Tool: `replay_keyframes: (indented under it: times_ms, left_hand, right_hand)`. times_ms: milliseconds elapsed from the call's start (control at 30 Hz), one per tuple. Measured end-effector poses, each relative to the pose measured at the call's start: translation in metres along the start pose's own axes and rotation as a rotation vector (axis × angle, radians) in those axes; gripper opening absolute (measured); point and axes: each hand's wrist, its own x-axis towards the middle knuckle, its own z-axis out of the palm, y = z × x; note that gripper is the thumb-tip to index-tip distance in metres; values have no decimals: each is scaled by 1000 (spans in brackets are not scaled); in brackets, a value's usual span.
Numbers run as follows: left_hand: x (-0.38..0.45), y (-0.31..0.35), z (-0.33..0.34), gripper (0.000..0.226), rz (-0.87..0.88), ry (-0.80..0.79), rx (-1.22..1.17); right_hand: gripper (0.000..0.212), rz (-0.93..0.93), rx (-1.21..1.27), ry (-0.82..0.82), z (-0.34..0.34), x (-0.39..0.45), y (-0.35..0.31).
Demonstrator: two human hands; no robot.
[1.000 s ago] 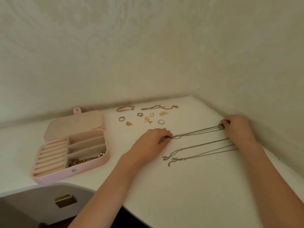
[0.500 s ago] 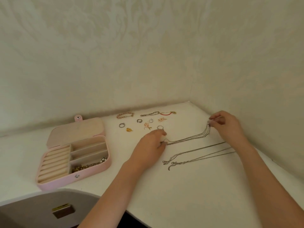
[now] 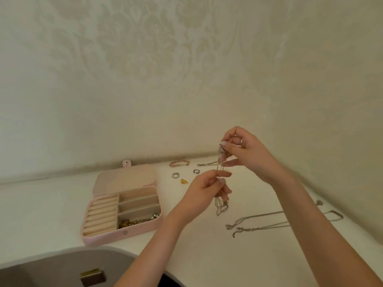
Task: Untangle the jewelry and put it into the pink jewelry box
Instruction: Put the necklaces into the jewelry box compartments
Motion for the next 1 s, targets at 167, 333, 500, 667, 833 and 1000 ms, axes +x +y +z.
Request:
replay_keyframes:
  times_ms: [167,333,500,667,833,1000]
  left_hand:
    - [-27,0,-48,19,-21,149,160]
    - [-60,8,-90,10,-40,226,432]
    - [-76,12,-122,11,-43,353,661]
    - [-77,31,-138,10,-36,464,465]
    - [-91,43,-150,8,-39,476,378]
    - [-106,39,-149,4,-137,385,418]
  right_hand:
    - [9,-71,-135,69,25,28,-2]
    - [16,-133,-136,111,52,47,-4]
    - [17,-192,-42,154,78,56,-11]
    - [21,-253,12,155,101,49,-17]
    - [14,-261,-29,72,113,40,-14]
    - [13,-261,-6,6,118,36,-18]
